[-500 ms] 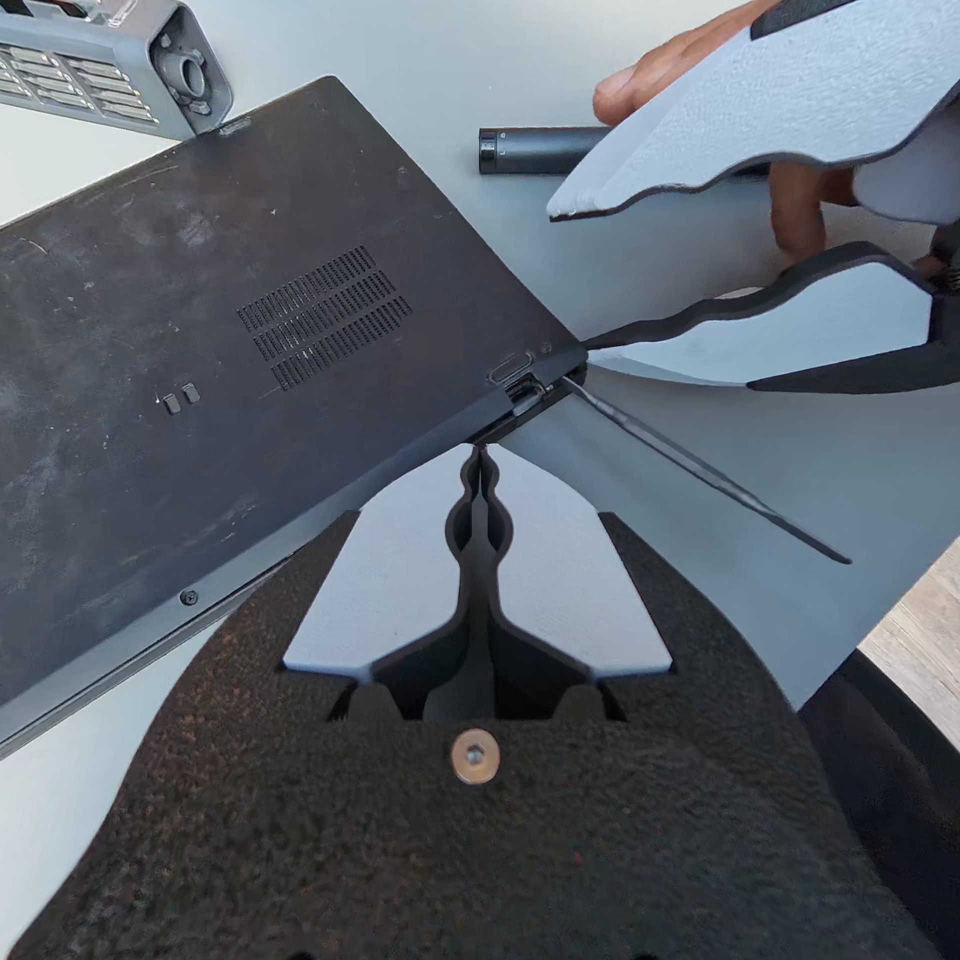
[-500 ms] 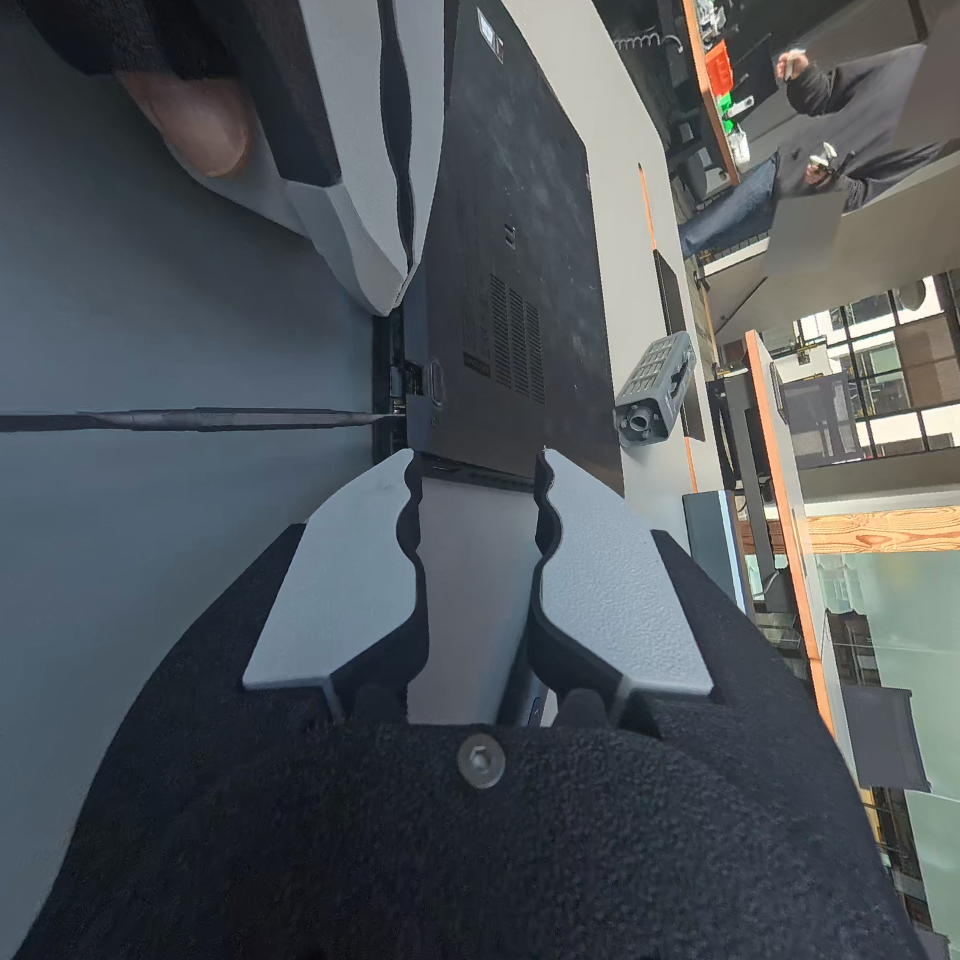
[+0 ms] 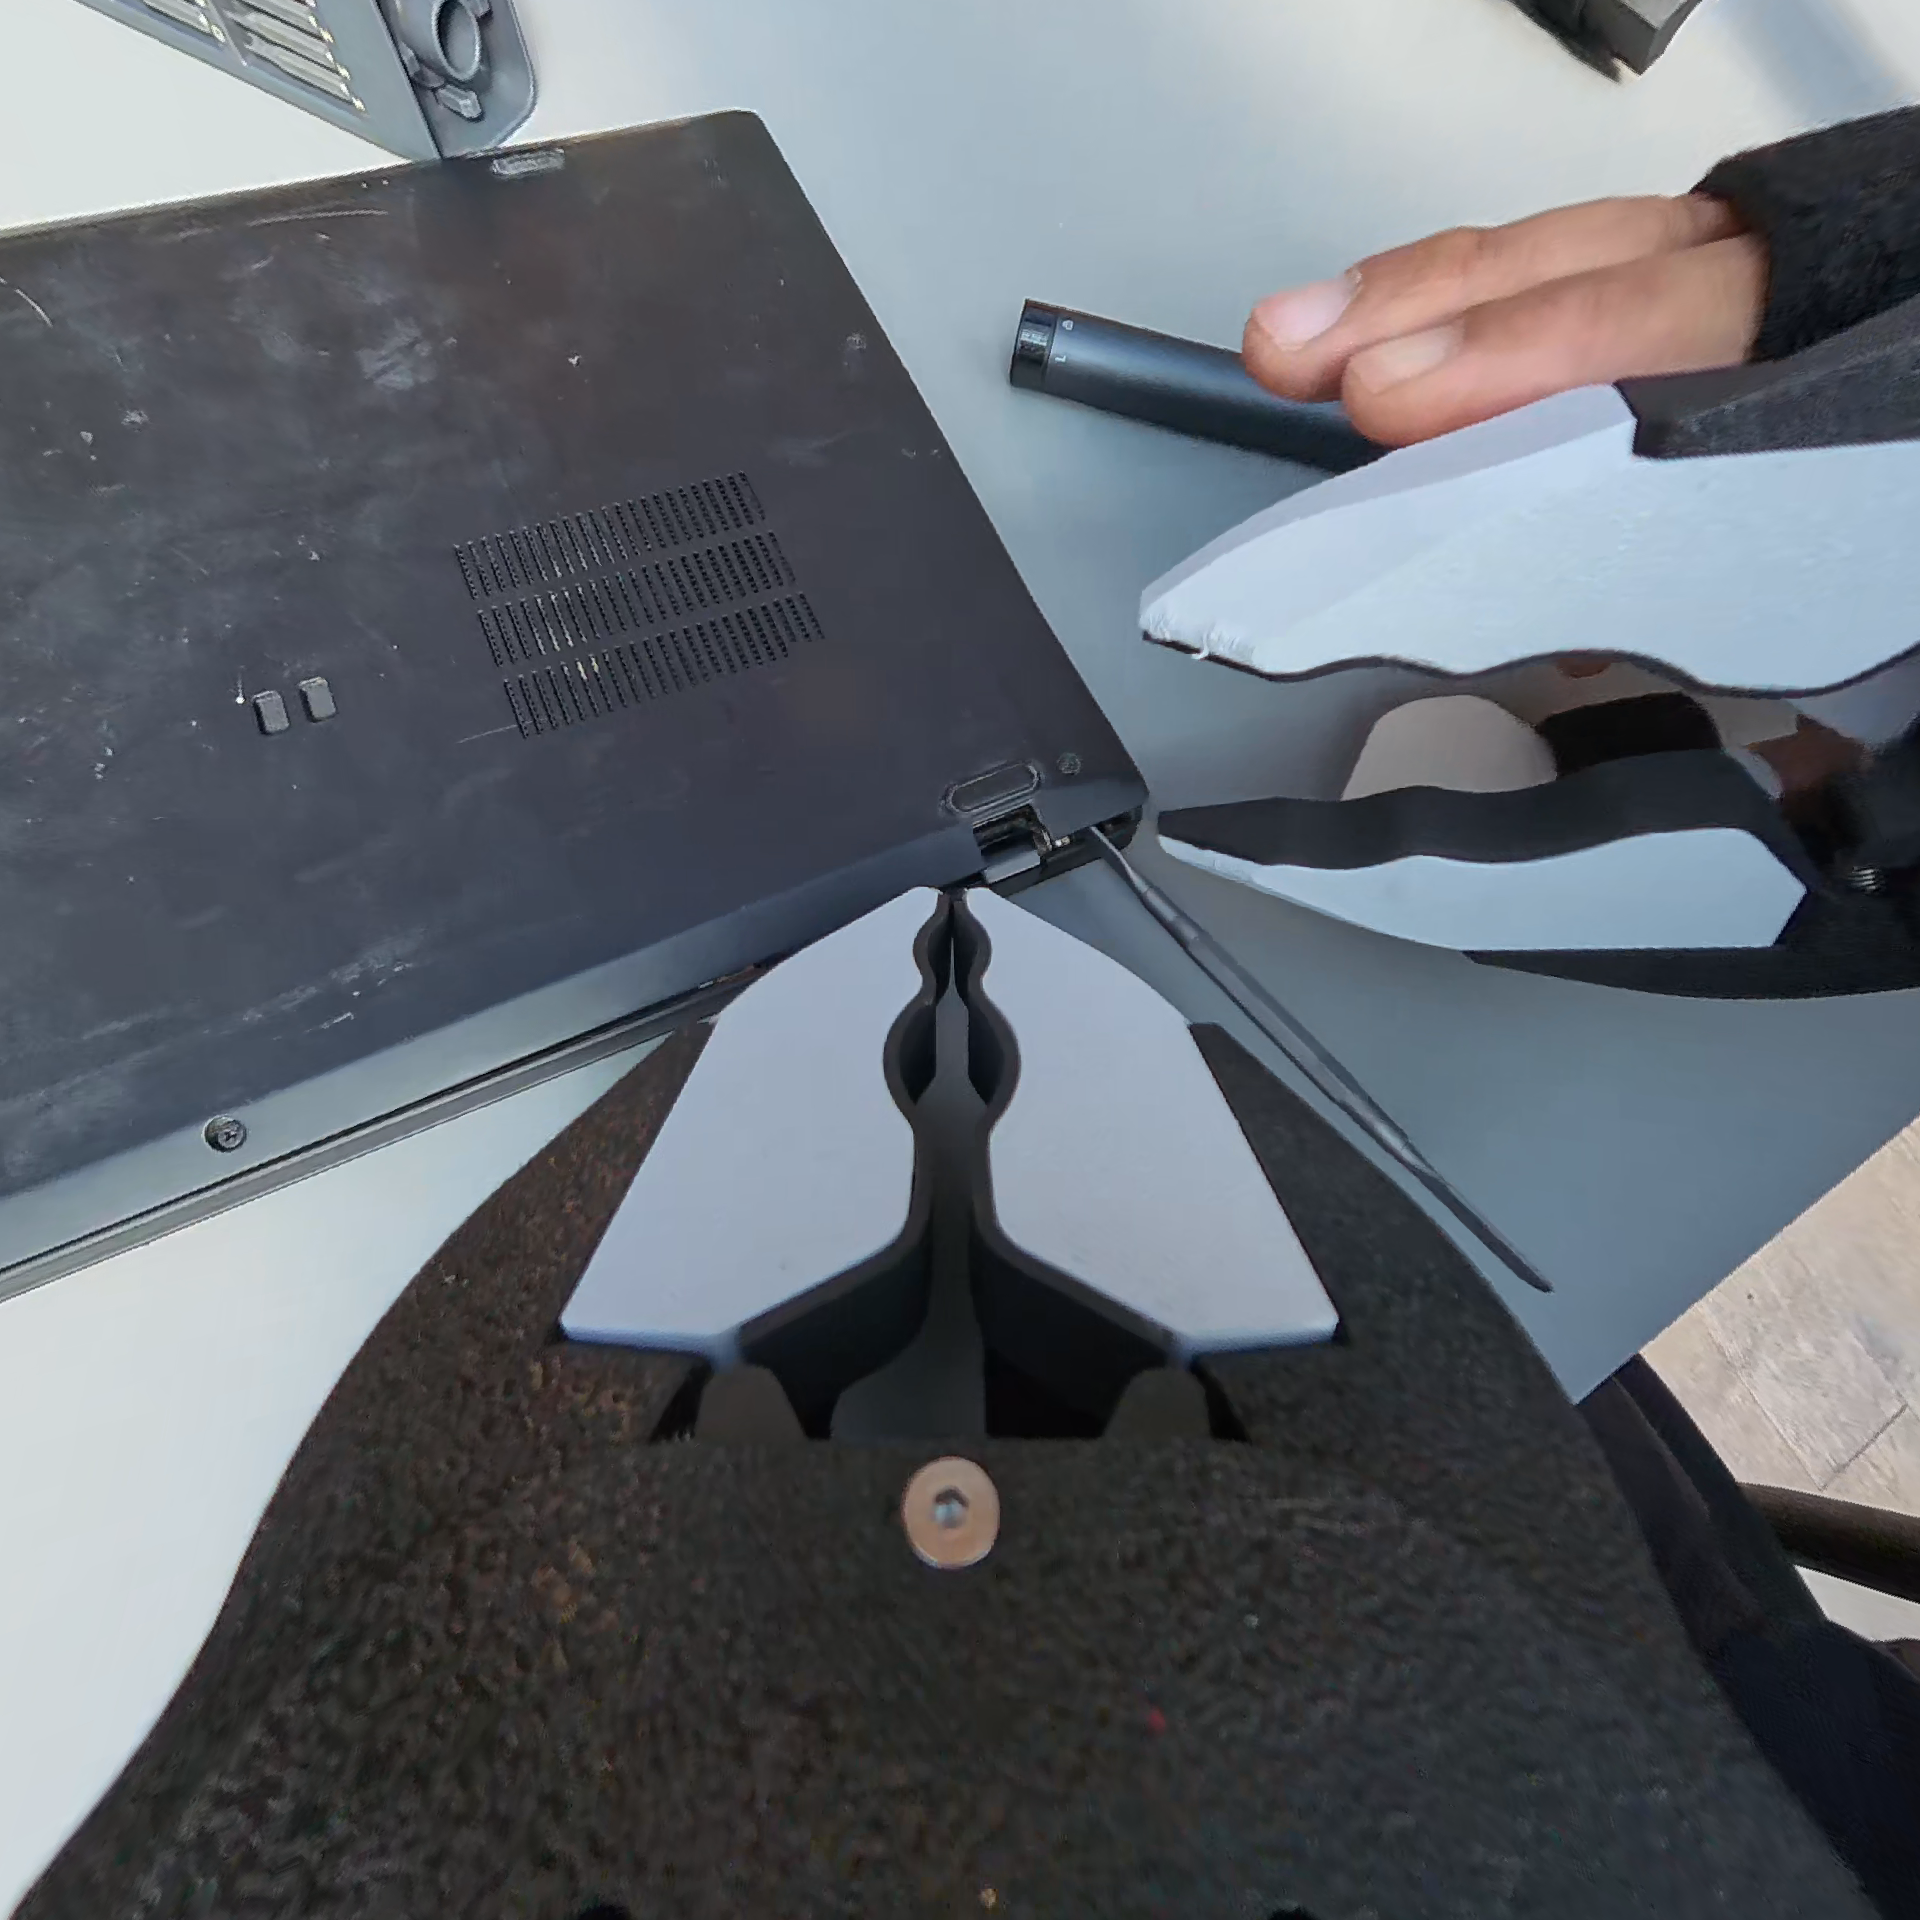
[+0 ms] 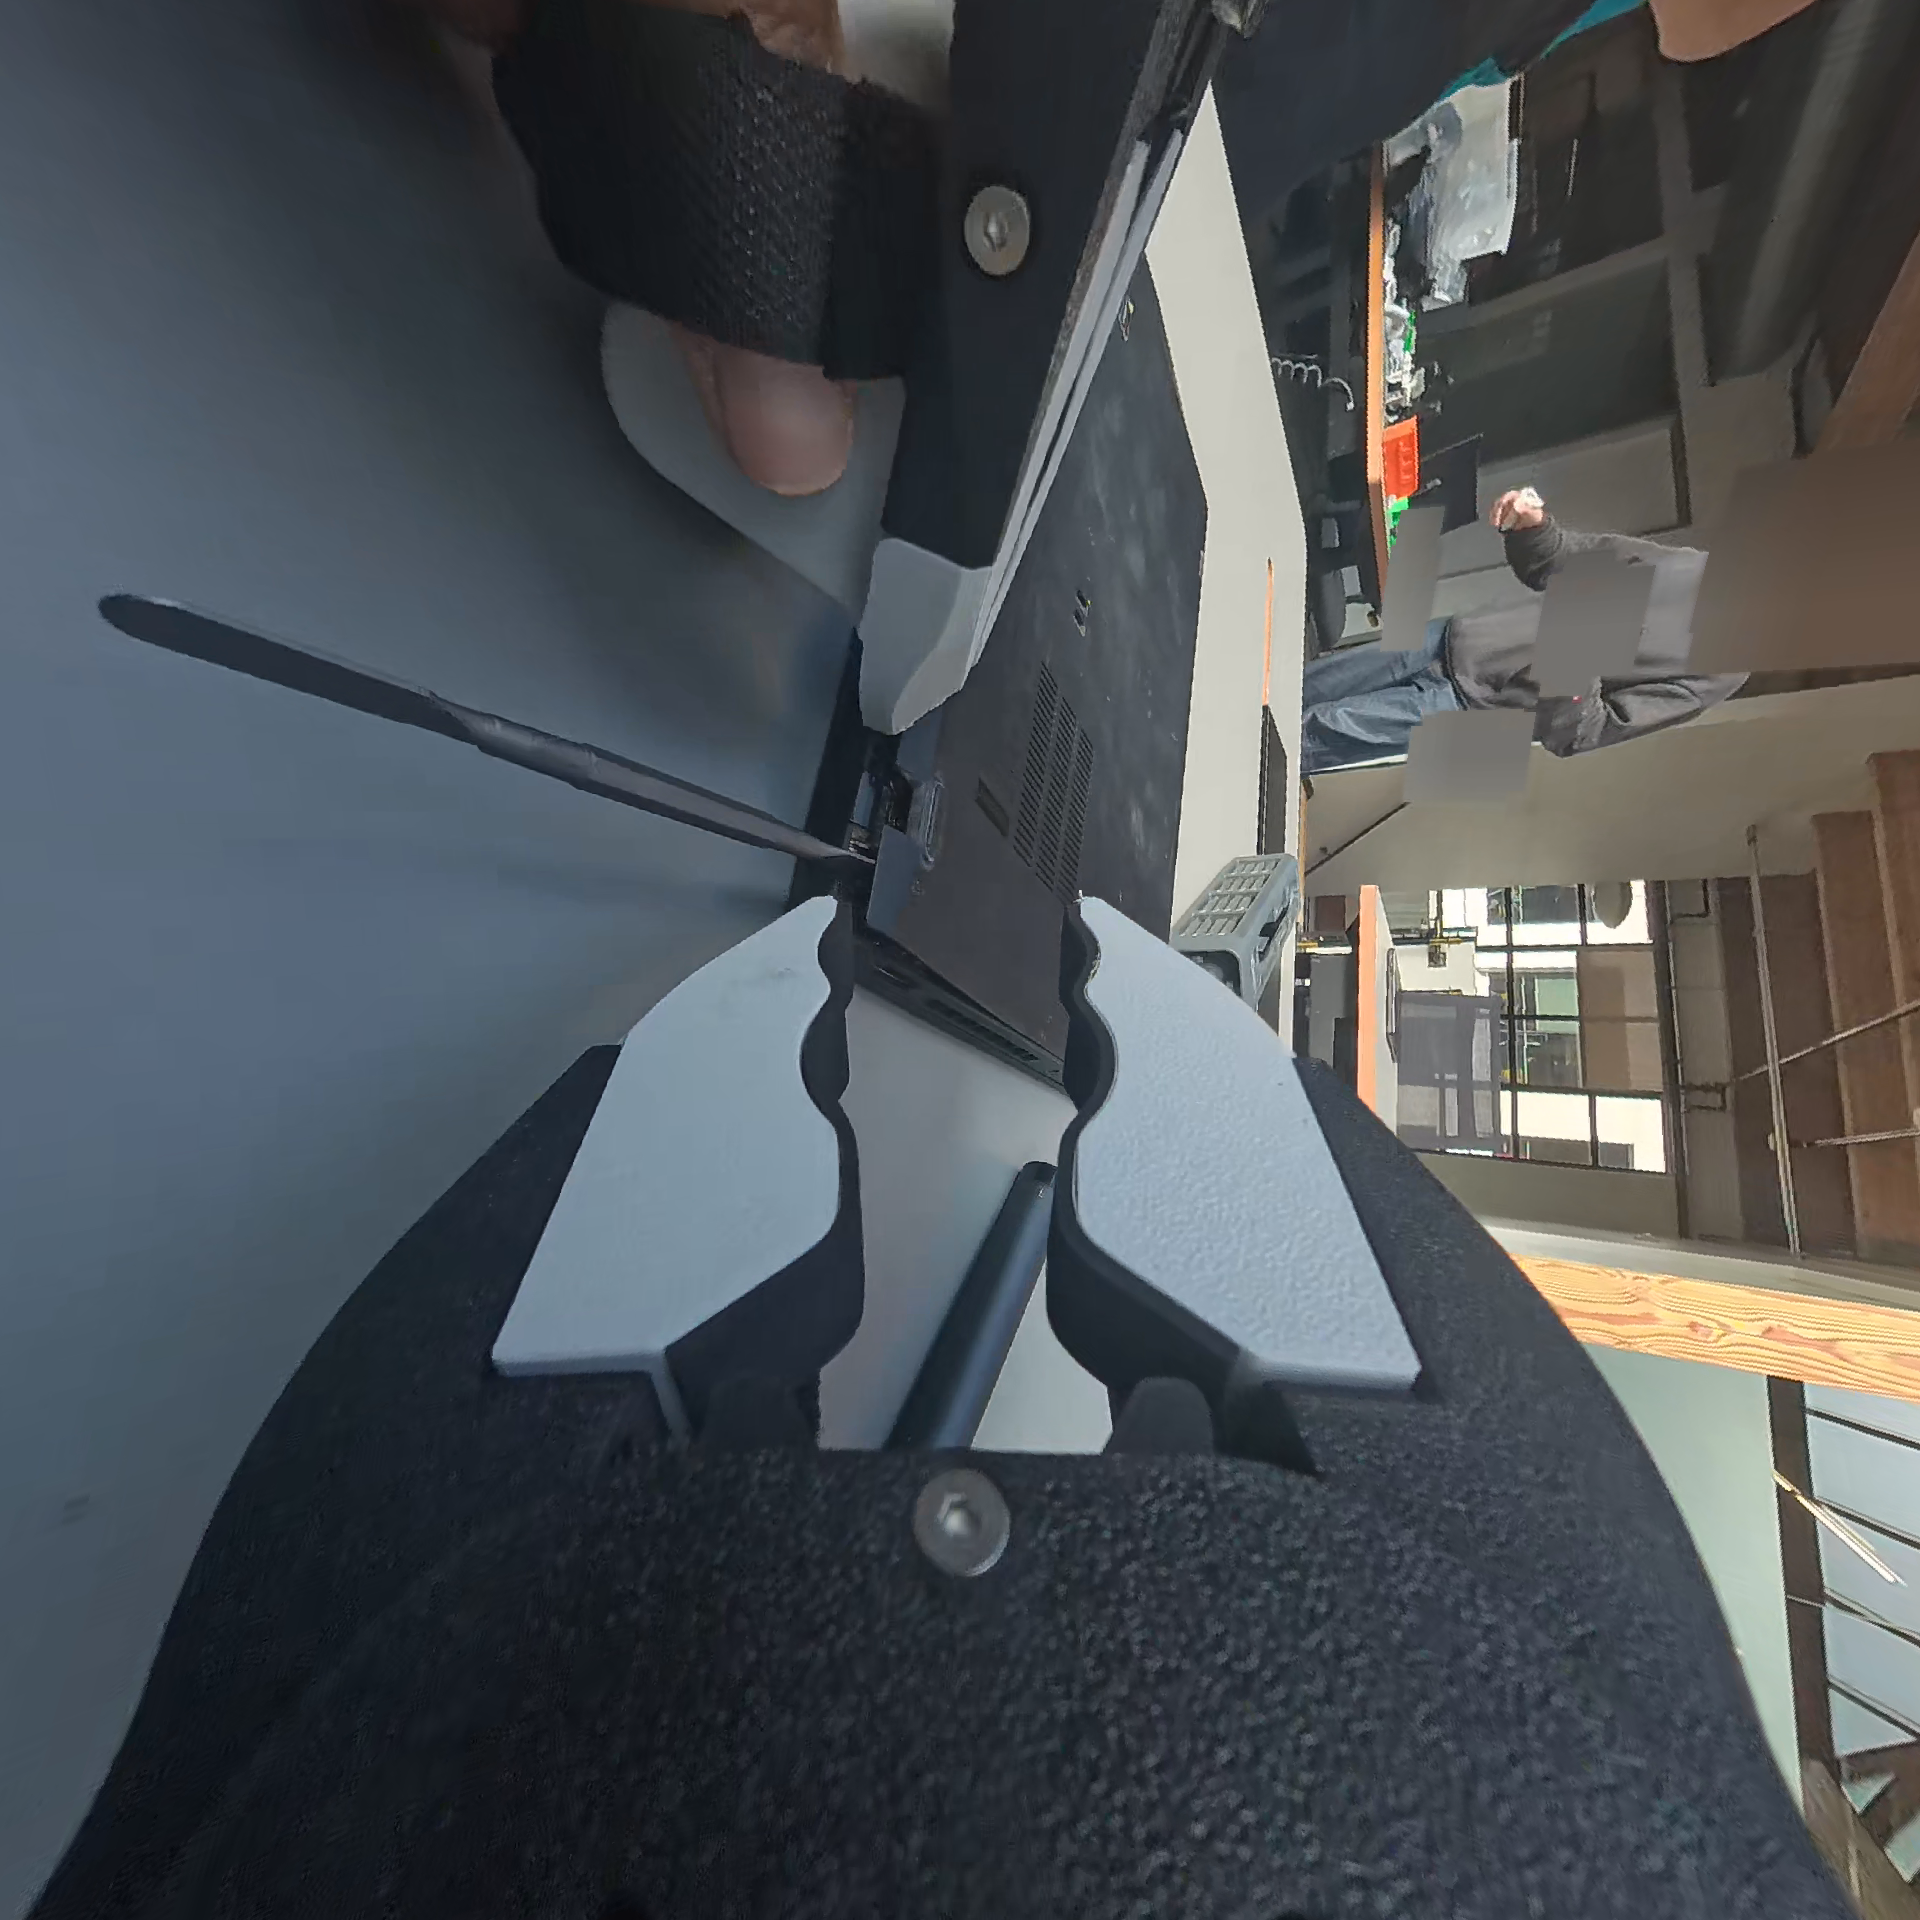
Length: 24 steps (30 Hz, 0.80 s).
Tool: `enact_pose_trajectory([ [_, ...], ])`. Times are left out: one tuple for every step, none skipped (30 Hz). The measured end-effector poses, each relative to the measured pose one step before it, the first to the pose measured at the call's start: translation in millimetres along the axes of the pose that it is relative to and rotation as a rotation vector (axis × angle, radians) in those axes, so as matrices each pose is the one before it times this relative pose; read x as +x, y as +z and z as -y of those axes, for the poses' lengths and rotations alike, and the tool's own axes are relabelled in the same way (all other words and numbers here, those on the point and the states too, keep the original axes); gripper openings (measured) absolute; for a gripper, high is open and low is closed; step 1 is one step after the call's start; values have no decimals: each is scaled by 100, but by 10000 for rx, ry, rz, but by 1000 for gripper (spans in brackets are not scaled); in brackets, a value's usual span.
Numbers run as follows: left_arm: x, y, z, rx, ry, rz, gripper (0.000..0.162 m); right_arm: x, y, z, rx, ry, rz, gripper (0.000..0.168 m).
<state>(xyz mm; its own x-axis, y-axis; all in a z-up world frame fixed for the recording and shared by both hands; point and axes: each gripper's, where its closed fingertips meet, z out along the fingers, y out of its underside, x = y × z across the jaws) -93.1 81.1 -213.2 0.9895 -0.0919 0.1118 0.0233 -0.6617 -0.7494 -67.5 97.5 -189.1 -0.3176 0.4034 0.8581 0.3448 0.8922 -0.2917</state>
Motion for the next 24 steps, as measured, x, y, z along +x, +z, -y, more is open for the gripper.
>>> enact_pose_trajectory([
  [35,4,14,-32,-63,-18,0,83,-53,48,-1,-123,-47,38],
  [13,6,8,-11,-68,-20,0,81,67,-127,-82,-115,-9,38],
  [2,2,-13,-4,-15,-2,0,-58,174,-244,-114,-67,121,39],
  [-12,5,-1,-5,-1,17,0,-49,194,-262,-97,-38,121,40],
  [2,-1,2,-3,5,35,0,134,134,-215,-36,-50,-28,40],
  [-5,9,-10,-6,39,51,0,133,87,-166,1,33,3,40],
  [10,26,-54,-53,50,36,0,168,12,-18,92,194,25,41],
  [1,32,-22,-41,38,35,0,216,-39,60,125,150,-3,43],
  [36,44,-41,-50,10,5,0,42,23,-48,30,-46,16,43],
  [11,31,-27,-51,35,20,0,-56,26,27,63,-179,-6,41],
  [-9,44,-46,-65,9,24,0,-134,11,117,93,-231,2,41],
  [16,41,-15,-37,6,2,0,-96,4,83,60,-249,-46,39],
  [1,24,4,-13,-27,-4,0,-153,5,63,46,-159,17,38],
  [11,7,-5,2,-28,-1,0,-123,-55,137,94,-13,44,39],
  [-1,1,4,3,-14,1,0,-1,-13,5,4,74,-10,39],
  [8,-2,-4,-9,-30,-6,0,38,30,-99,-47,61,-31,39],
  [17,17,-5,-20,-35,-20,0,65,1,-7,16,38,-34,40],
  [11,27,-2,-28,-37,-8,0,58,-4,5,21,-7,-34,40],
  [37,24,-12,-14,-43,-16,0,7,-2,26,33,-40,-34,40],
  [3,-4,4,8,-56,14,0,-66,14,36,30,-31,-5,39],
  [11,2,9,27,-88,25,0,4,13,24,27,-61,-83,38],
  [-18,5,-2,21,-40,67,0,39,-17,3,9,-84,-113,39],
  [-10,11,-4,13,49,88,0,42,-8,3,-2,-56,-109,39],
  [-39,6,-17,24,110,101,0,13,-14,13,-8,-21,-91,39],
])
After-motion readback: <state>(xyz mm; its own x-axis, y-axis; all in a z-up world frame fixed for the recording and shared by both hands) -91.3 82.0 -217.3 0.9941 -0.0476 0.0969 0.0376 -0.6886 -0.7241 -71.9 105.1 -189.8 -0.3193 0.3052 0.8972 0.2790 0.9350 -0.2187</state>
